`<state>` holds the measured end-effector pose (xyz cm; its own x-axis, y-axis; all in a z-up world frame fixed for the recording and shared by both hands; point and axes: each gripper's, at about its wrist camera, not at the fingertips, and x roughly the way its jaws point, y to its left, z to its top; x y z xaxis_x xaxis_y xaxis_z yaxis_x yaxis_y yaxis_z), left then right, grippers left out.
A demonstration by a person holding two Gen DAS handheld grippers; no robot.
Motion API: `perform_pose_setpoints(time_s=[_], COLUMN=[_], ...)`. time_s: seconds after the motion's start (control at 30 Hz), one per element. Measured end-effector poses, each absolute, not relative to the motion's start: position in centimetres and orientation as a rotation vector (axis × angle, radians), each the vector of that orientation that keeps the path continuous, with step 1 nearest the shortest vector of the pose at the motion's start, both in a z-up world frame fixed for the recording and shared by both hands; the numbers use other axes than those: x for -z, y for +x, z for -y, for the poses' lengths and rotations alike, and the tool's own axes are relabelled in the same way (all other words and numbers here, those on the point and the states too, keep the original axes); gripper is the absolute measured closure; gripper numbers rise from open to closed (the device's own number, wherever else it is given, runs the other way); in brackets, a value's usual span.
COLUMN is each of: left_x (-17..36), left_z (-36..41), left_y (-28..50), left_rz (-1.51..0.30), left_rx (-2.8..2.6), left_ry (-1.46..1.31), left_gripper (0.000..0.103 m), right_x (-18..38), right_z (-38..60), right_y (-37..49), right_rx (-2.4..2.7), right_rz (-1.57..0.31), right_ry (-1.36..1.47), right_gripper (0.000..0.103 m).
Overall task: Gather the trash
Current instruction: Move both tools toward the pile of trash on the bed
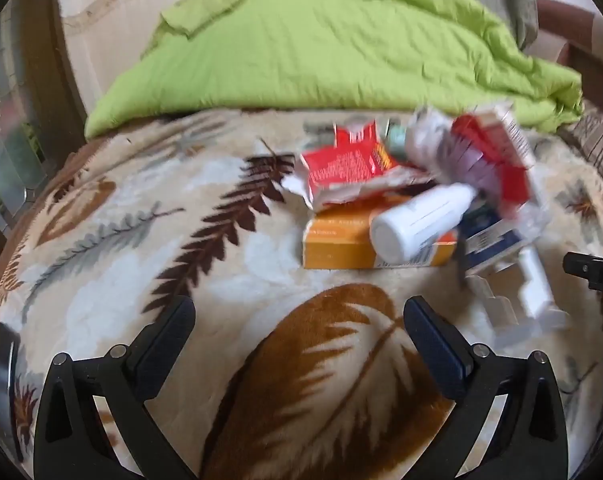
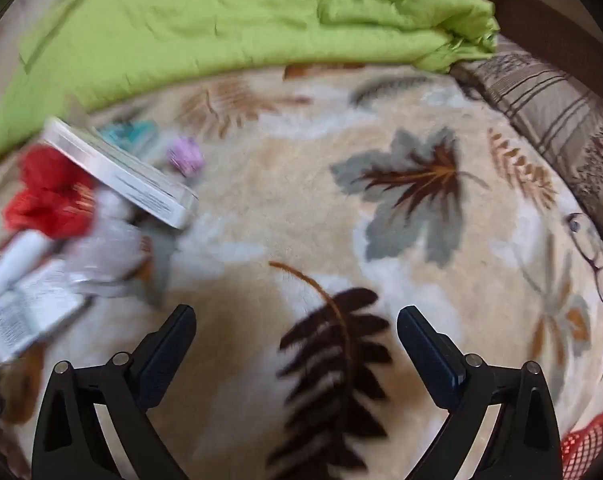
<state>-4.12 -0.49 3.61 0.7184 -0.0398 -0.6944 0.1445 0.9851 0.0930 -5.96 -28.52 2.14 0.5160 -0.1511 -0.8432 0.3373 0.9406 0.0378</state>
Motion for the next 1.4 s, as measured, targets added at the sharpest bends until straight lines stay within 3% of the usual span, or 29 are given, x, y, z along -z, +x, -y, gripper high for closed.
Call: perform_pose_setpoints(time_s=[0.37, 0.6, 1.4], left_x=[-10.1, -12.7, -10.2], left_z=[0.4, 0.9, 0.5], left_y=[-14.7, -21.8, -23.3], left_rz=[-0.551, -0.421, -0.417], left_rx=[0.201, 0.256, 0.246], left_ry=[0.076, 0.115, 0.169], left_gripper=[0.000, 0.000, 0.000], right_x=[-13.1, -14.4, -11.7], right_z=[23.7, 21.0, 22.1], right_y=[-20.6, -27.8, -28.6], right_rx=[0.165, 0.151, 0.203], right_rz=[-0.591, -0.428, -0.461], right_ry=[0.130, 0.082, 0.090], right_gripper=[0.002, 0.002, 0.002])
